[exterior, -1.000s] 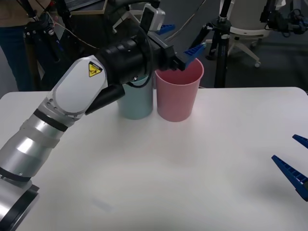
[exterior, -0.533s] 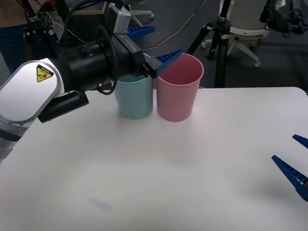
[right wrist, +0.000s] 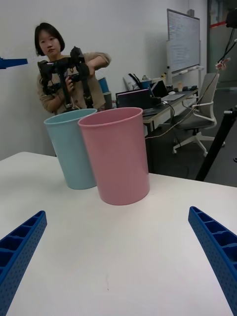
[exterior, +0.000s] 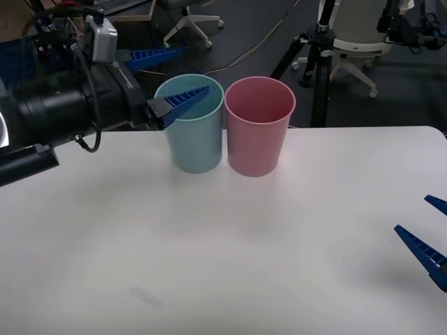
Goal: Grasp the object on the table and drop it into the matching bin: aluminum can to the light blue bin, PET bottle to the pink bin.
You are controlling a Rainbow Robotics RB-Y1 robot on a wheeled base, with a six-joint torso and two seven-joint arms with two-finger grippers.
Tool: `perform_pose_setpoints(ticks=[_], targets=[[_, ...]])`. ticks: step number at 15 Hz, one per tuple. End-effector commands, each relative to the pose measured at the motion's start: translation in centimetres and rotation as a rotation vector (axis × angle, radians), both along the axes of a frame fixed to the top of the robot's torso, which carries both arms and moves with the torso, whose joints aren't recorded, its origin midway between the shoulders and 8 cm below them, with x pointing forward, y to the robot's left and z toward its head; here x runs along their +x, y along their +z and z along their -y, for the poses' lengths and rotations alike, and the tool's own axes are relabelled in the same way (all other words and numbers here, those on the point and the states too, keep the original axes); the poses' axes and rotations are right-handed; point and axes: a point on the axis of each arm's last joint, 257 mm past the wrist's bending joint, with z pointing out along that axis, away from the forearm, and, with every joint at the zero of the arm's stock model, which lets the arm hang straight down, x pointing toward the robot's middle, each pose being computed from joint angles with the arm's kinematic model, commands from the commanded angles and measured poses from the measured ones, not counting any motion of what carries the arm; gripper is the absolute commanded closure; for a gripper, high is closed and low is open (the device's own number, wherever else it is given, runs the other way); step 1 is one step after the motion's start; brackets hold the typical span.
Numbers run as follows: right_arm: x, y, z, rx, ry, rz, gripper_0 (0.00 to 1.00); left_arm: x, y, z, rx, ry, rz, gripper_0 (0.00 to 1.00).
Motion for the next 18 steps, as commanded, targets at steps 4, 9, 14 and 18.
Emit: perform_pose_setpoints(ticks=[4, 9, 14, 18], targets=[[0.0, 0.0, 0.0, 0.000, 0.000, 0.000, 0.00, -4.5, -2.6, -3.1, 0.006, -0.046, -0.073, 0.00], [0.0, 0.0, 0.0, 0.000, 0.000, 0.000, 0.00, -7.2, -4.4, -4.8, -0.005, -0.087, -0.063, 0.00], [0.0, 0.0, 0.0, 0.000, 0.000, 0.000, 0.00, -8.5, -7.3, -6.8, -0.003, -0.054, -0.086, 0.00], [0.0, 0.0, 0.0, 0.000, 0.000, 0.000, 0.00, -9.8, -10.2, -9.6, 0.001, 0.009, -0.107, 0.00]])
